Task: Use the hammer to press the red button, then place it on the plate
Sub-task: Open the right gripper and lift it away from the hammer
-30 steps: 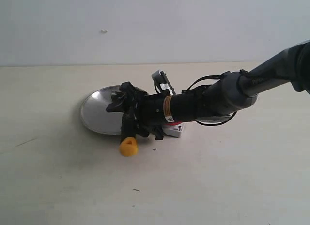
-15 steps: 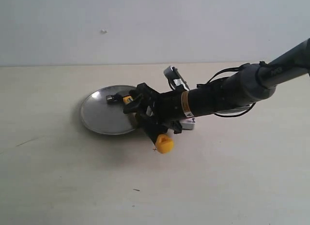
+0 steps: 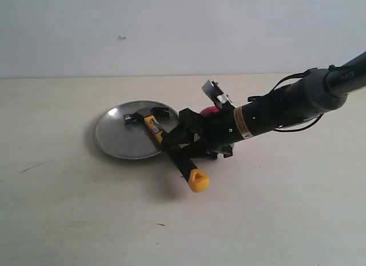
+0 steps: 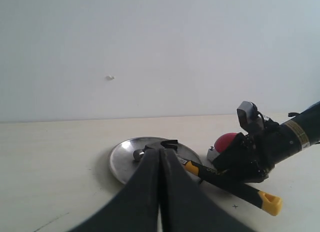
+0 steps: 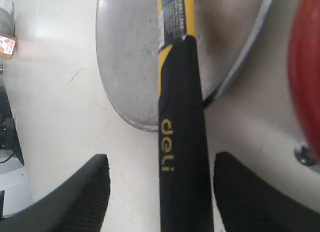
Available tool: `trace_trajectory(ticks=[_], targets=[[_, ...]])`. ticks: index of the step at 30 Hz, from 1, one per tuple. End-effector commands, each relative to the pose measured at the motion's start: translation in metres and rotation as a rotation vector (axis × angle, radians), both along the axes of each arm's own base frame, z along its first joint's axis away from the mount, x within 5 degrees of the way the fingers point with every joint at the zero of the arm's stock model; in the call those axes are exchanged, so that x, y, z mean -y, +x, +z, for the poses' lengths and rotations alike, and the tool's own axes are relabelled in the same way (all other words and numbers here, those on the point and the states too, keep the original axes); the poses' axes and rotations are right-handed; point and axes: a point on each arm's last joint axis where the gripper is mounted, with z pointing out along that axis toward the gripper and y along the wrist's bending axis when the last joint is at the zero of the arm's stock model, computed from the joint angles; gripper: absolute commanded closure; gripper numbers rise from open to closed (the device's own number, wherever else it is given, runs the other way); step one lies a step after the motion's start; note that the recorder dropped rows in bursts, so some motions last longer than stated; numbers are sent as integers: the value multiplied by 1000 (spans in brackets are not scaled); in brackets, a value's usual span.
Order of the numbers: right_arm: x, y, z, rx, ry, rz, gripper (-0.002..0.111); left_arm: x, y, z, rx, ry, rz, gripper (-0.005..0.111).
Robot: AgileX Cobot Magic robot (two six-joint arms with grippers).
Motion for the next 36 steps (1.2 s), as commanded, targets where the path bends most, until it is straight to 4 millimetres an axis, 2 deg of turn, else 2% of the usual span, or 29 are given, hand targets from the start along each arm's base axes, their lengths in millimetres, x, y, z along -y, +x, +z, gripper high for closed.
trace_trajectory(ticks=[1,6,8,13,15,20,25,28,30,33,36], targets=[[11,0,24,57,-3,47,55,1,-1,-1,5,4,-11,107],[19,-6,51,99,39,122,65,1,-1,-1,5,4,-11,107],[22,-8,62,110,73,145,74,1,-1,-1,5,4,-11,107],[28,-13,91,212,96,188,107,1,-1,-1,5,4,-11,107],[29,-16,105,309,70,216,108,1,-1,-1,5,4,-11,107],[41,-35,139,471,-100,111,108,1,-1,-1,5,4,-11,107],[60,-78,164,627,-324,-21,108,1,-1,-1,5,4,-11,107],[72,-115,182,724,-412,-144,108,1,-1,-1,5,4,-11,107],[78,-143,190,766,-423,-218,108,1,-1,-1,5,4,-11,107],[80,-183,194,838,-403,-234,108,1,-1,-1,5,4,-11,107],[78,-215,199,901,-356,-221,108,1,-1,-1,5,4,-11,107]])
